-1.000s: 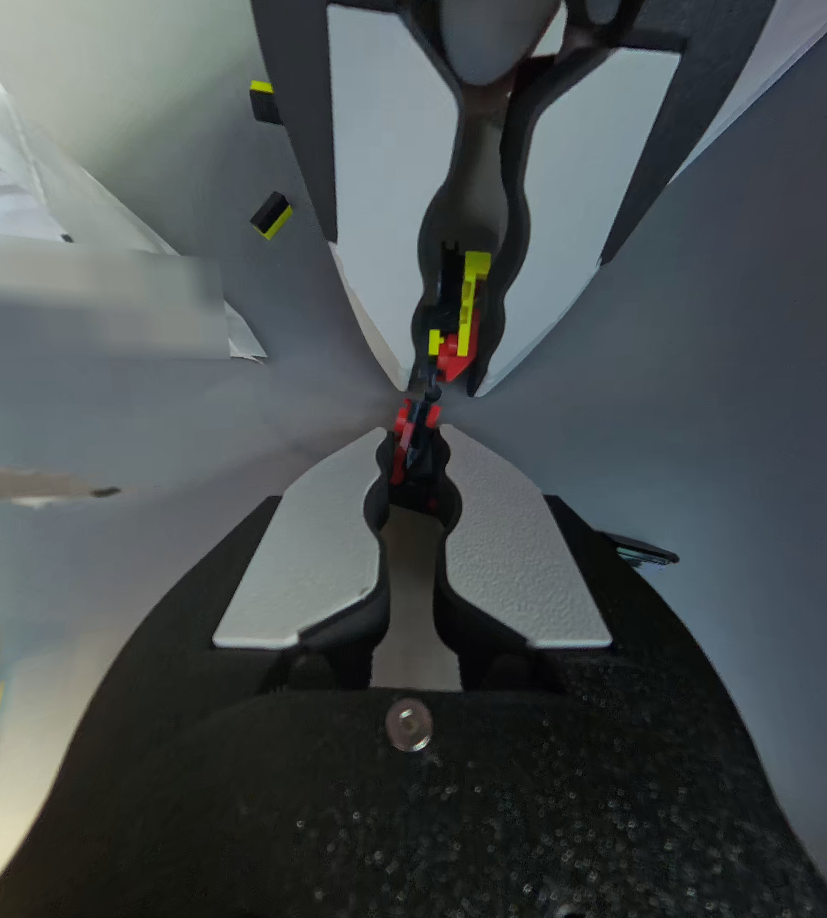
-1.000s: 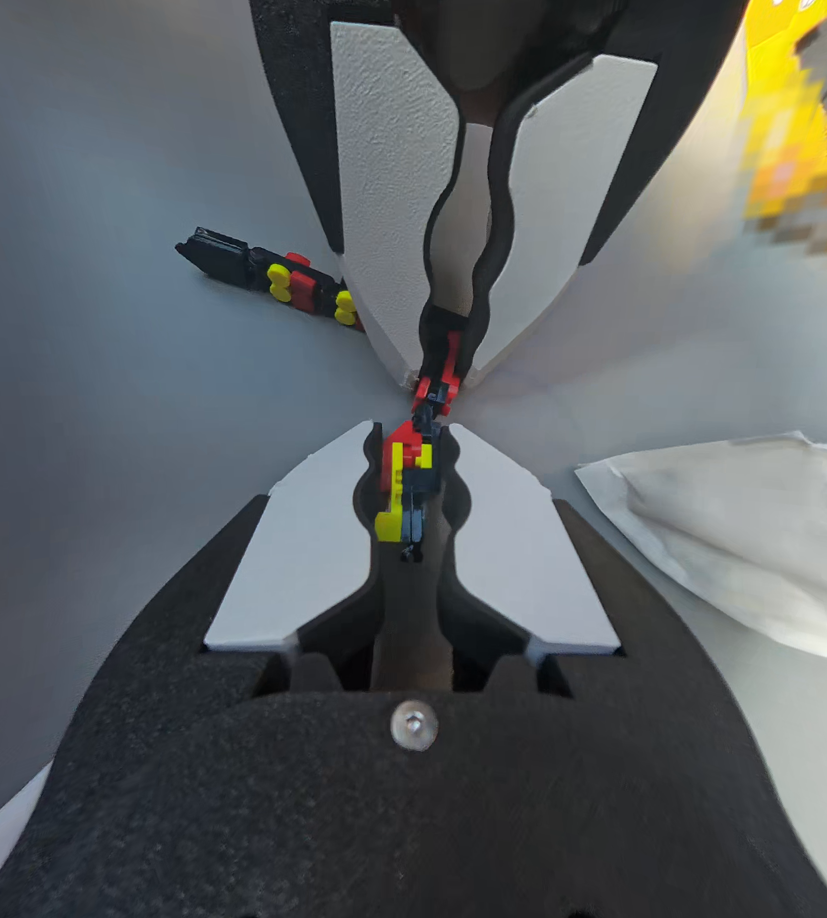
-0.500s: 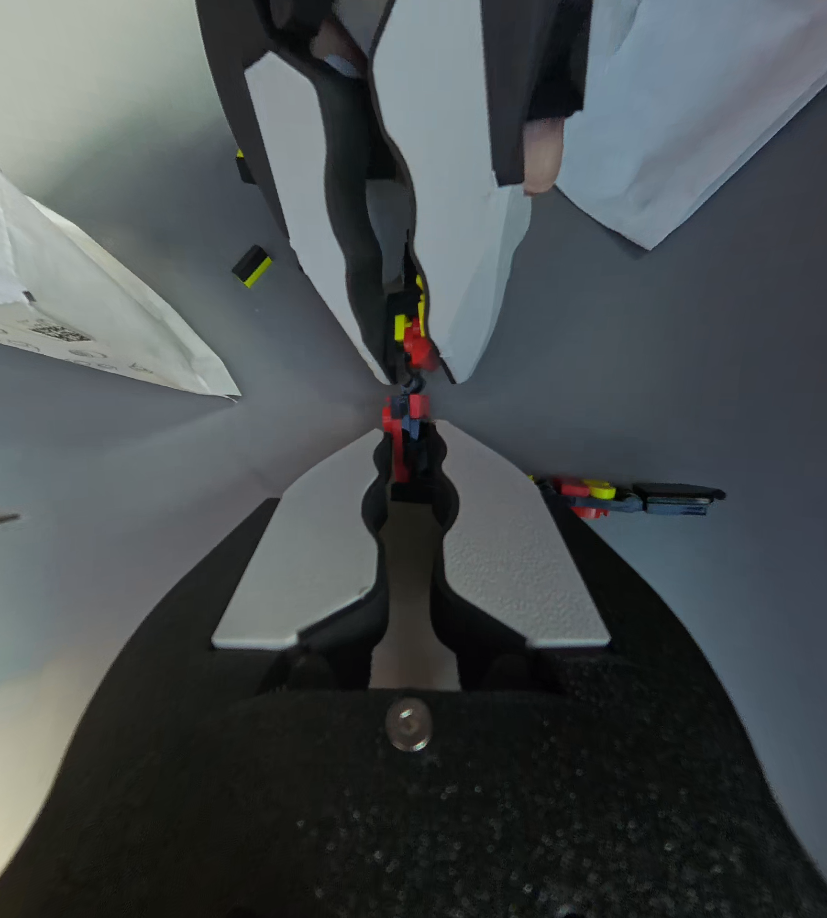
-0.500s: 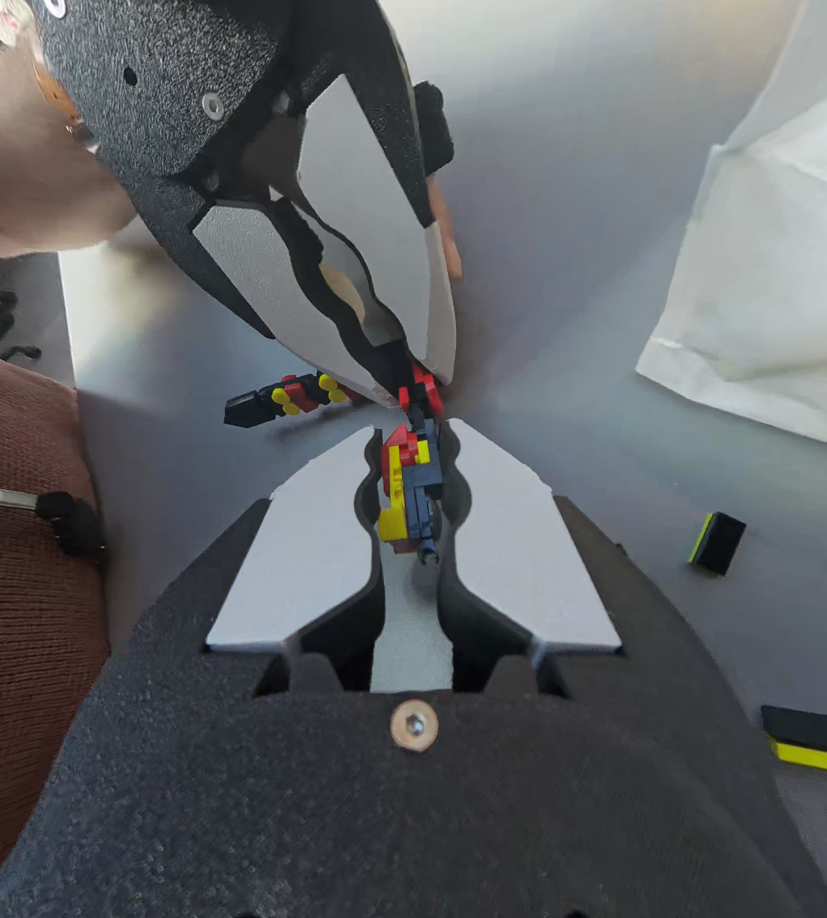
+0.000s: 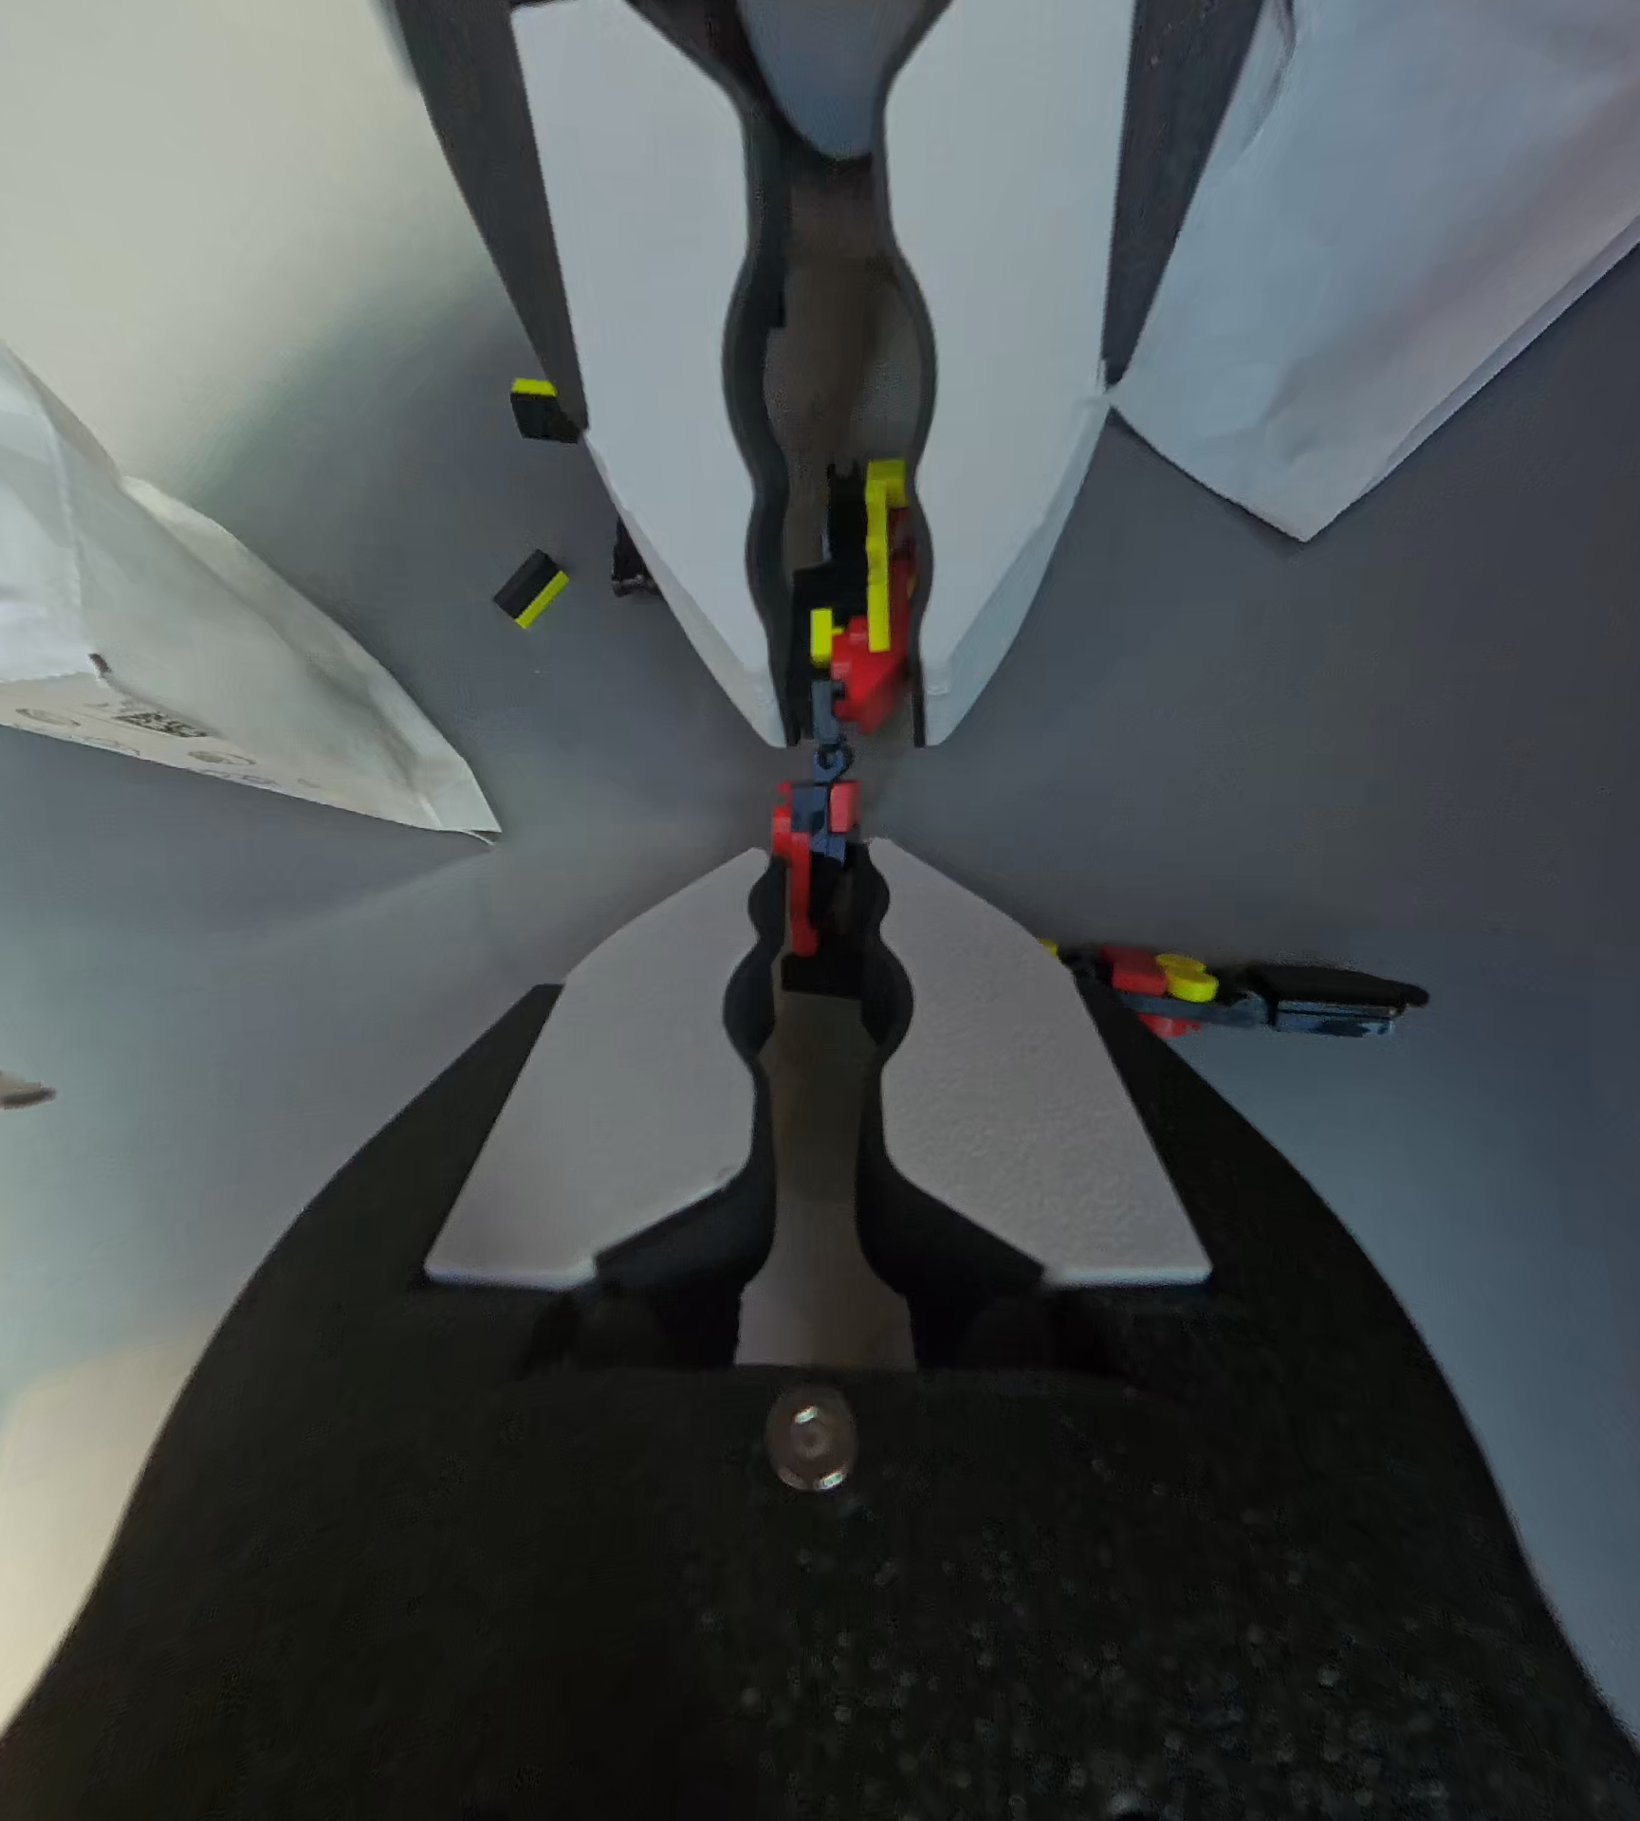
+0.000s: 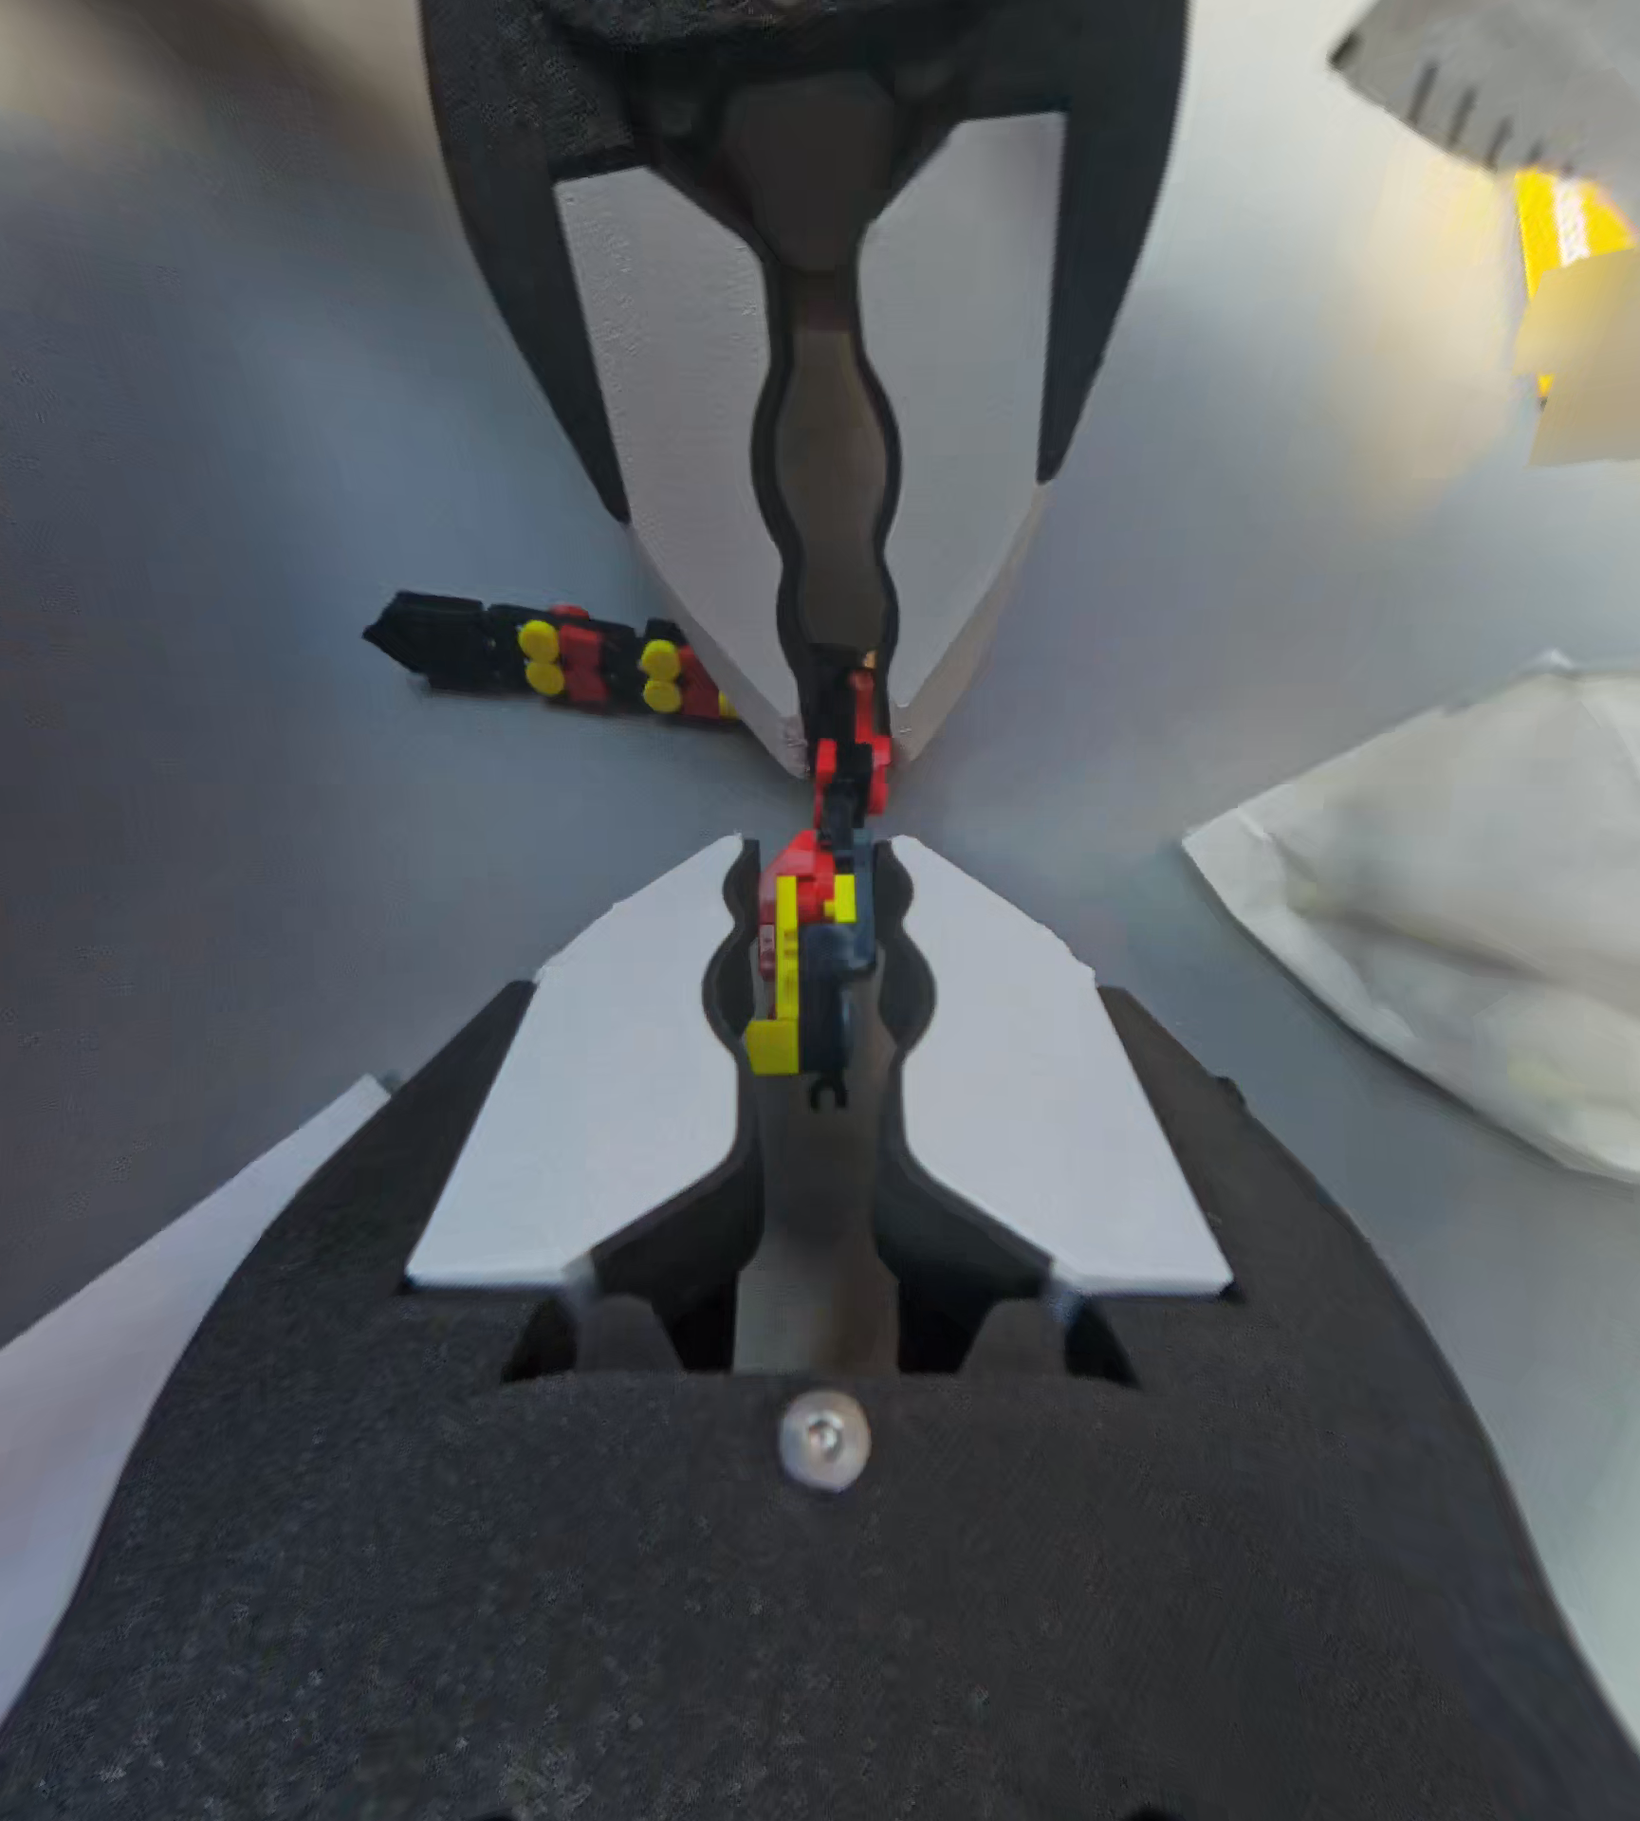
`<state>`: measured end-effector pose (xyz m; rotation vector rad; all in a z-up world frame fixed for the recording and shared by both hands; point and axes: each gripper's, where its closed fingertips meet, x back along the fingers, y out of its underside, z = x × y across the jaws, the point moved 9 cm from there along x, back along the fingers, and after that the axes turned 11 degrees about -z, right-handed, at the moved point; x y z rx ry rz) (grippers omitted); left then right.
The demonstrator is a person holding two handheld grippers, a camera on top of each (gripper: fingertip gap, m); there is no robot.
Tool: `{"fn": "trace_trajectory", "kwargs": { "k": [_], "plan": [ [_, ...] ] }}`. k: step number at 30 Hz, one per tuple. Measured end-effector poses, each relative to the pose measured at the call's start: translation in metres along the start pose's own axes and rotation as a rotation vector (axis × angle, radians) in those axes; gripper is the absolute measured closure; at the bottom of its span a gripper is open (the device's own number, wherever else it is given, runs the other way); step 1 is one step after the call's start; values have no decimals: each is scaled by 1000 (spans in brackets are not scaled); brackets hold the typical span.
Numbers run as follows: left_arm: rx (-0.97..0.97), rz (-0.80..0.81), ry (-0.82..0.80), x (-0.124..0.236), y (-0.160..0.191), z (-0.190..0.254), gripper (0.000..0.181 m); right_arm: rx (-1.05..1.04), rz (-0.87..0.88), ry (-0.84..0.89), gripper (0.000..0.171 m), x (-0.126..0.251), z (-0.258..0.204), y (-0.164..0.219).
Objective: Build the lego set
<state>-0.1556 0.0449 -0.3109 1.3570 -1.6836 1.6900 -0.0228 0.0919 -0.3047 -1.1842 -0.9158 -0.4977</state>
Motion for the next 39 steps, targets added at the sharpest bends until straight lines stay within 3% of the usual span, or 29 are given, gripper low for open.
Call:
{"fn": "trace_trajectory", "kwargs": {
  "k": [6,12,14,17,21,23,26,28,39],
  "plan": [
    [5,-25,-29,6,11,-2,168,-238,139,-219,150,26,26,17],
    [53,-15,-14,13,5,-10,166,-203,-100,-106,147,6,24,12],
    [124,-6,-19,28,7,-10,151,-187,-117,-70,135,7,25,11],
    [237,-34,-35,41,17,-1,145,-174,-115,-27,132,12,28,9],
    [393,-81,-14,28,15,9,143,-123,-85,-13,134,3,24,-12],
    [441,-80,-17,19,9,6,139,-83,-156,5,134,-12,23,-22],
    [421,-171,-28,4,5,7,140,-51,-192,-31,142,-29,20,-32],
    [424,-171,-25,5,6,6,148,-58,-182,-27,158,-32,22,-34],
    [276,-59,106,8,13,7,167,-45,-94,-148,162,-14,17,-23]
  ]
}}
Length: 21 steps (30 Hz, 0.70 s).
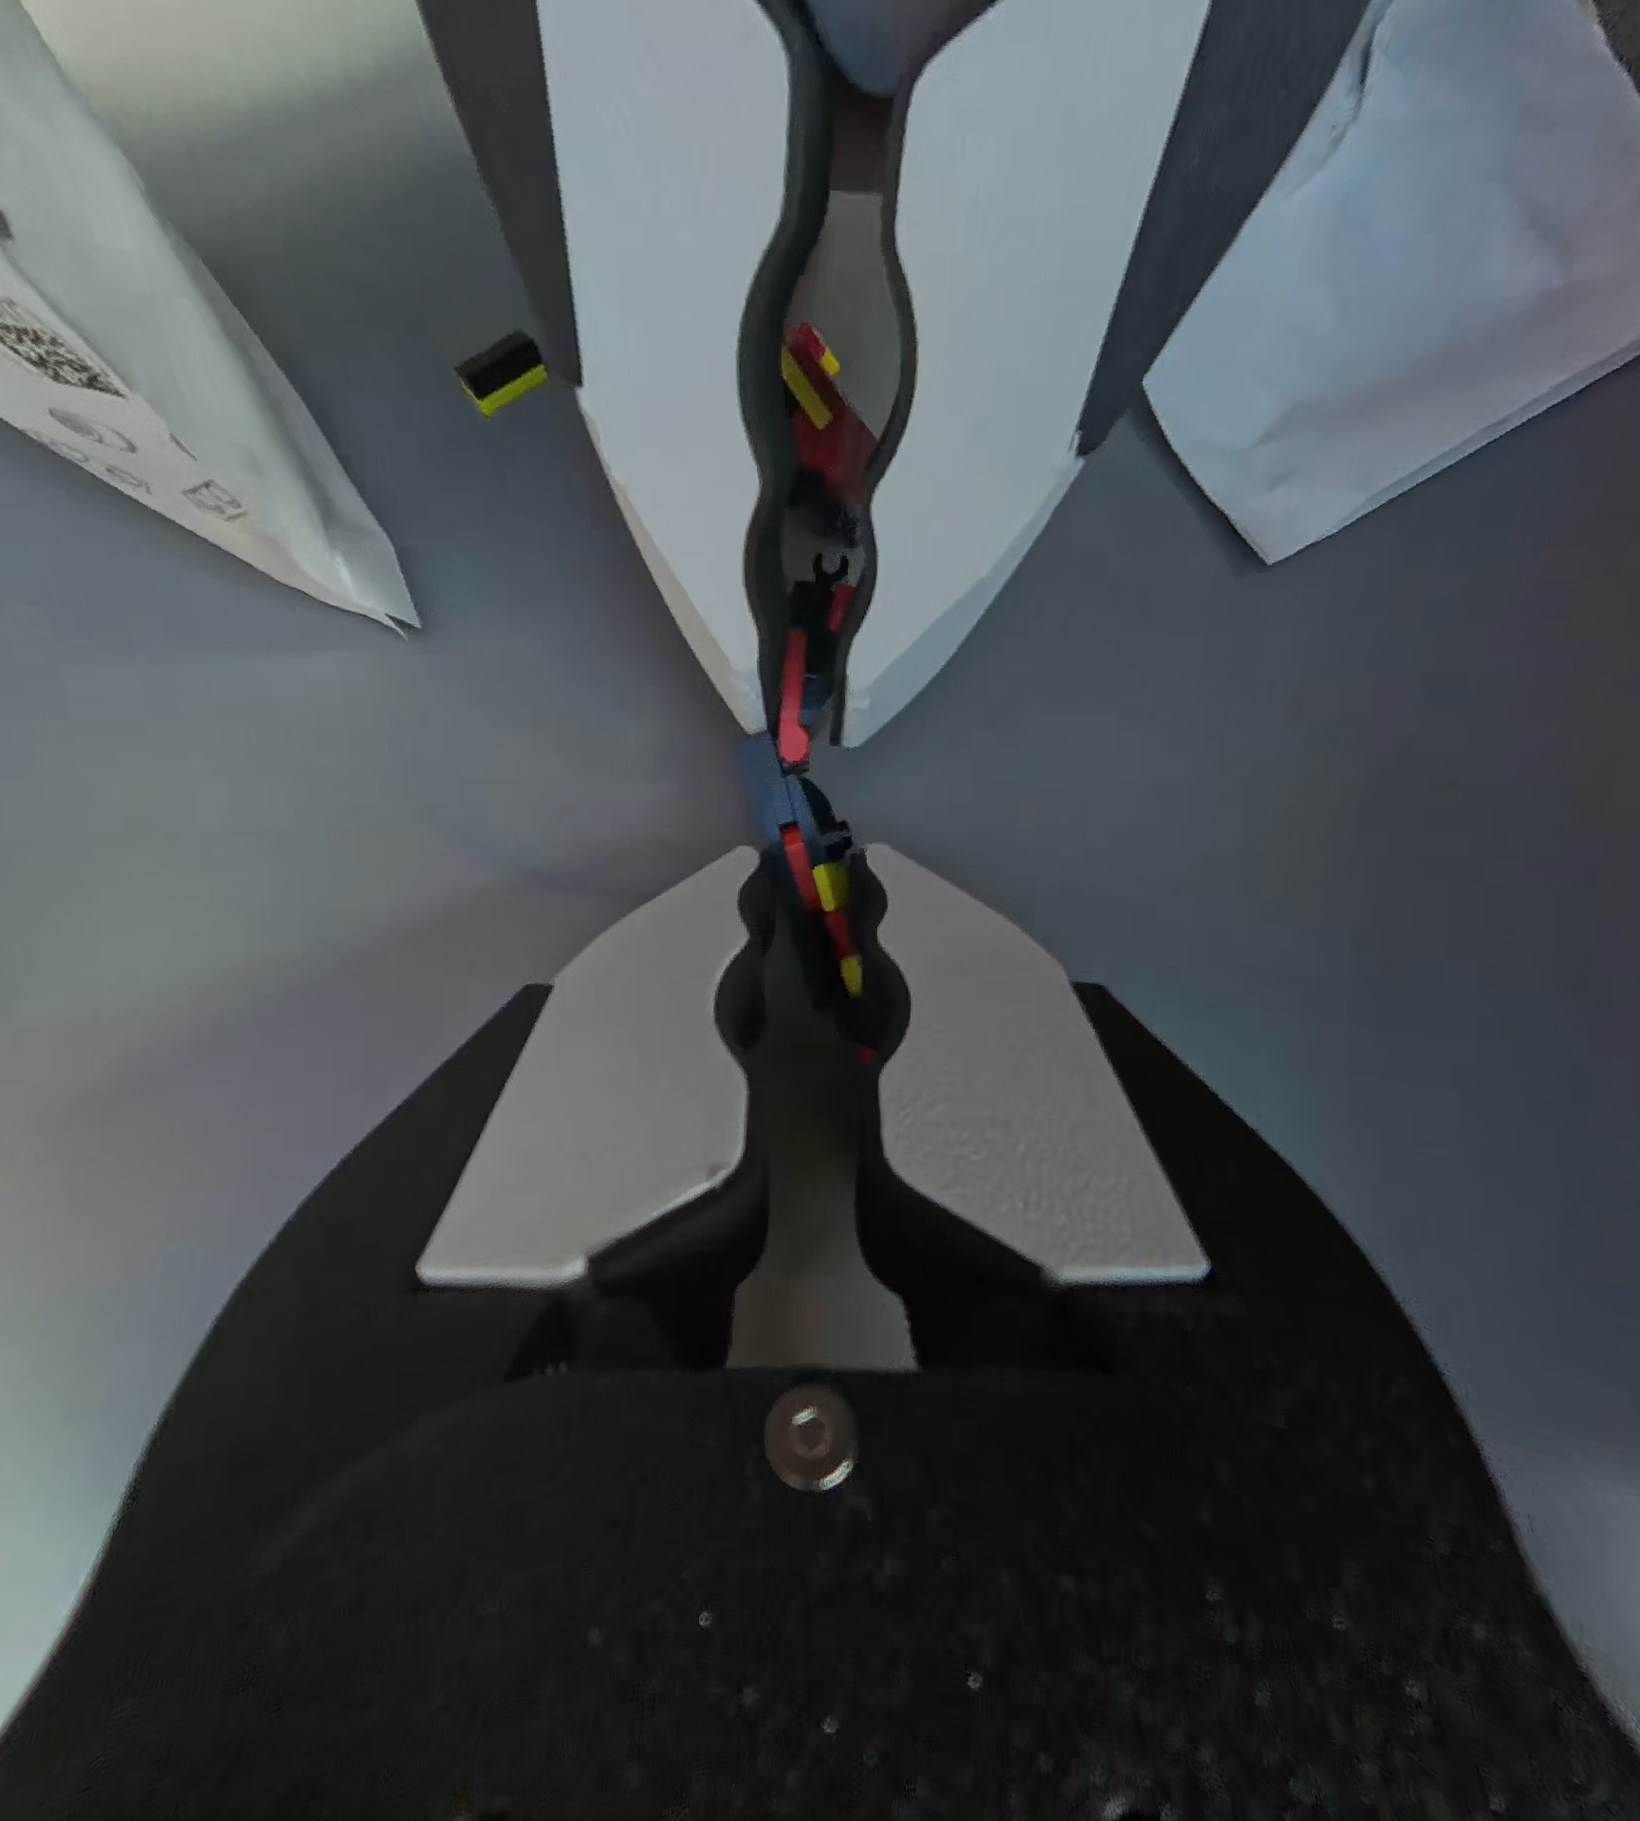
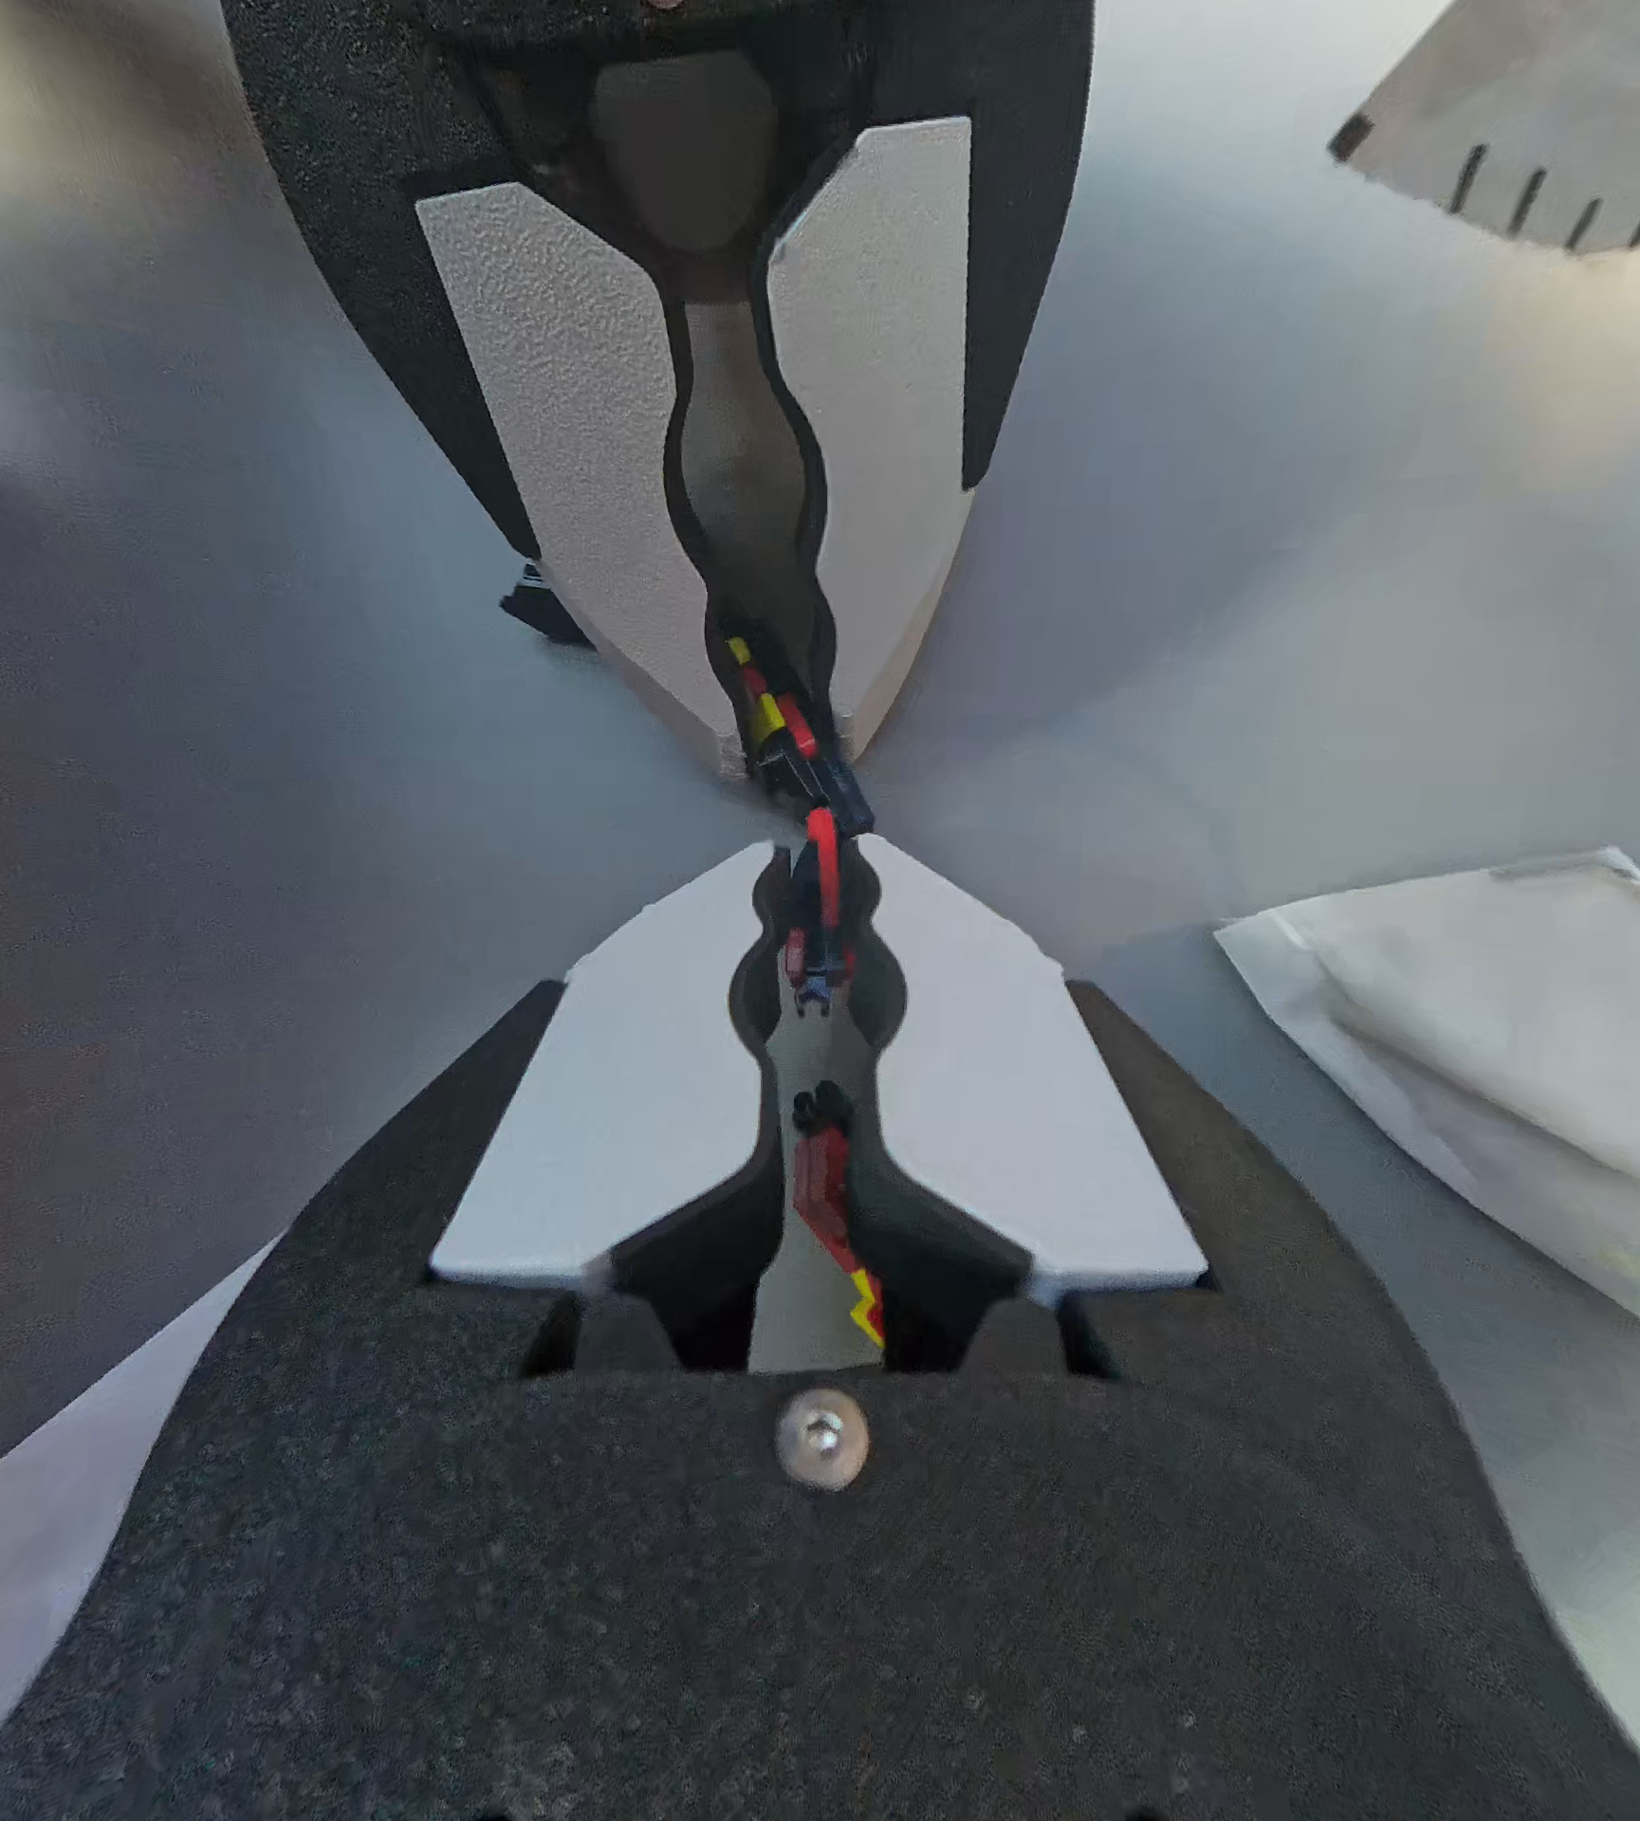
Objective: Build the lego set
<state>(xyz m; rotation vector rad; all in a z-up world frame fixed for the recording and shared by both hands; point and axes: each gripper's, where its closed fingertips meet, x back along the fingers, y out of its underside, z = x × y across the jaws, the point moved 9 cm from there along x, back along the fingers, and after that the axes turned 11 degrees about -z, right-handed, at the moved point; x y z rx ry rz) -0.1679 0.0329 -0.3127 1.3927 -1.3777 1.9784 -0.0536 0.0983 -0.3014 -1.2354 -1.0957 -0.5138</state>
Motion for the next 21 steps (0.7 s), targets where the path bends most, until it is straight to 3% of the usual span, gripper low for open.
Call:
{"fn": "trace_trajectory", "kwargs": {
  "k": [7,11,19,21],
  "plan": [
    [16,52,21,0,1,2,167,-135,129,-109,163,5,2,9],
    [42,56,1,-2,1,4,168,-96,28,86,162,6,-17,5],
    [15,82,-28,-4,-1,9,168,-121,86,74,163,9,-20,13],
    [33,93,-35,-4,0,7,168,-23,76,234,162,7,-26,12]
  ]
}}
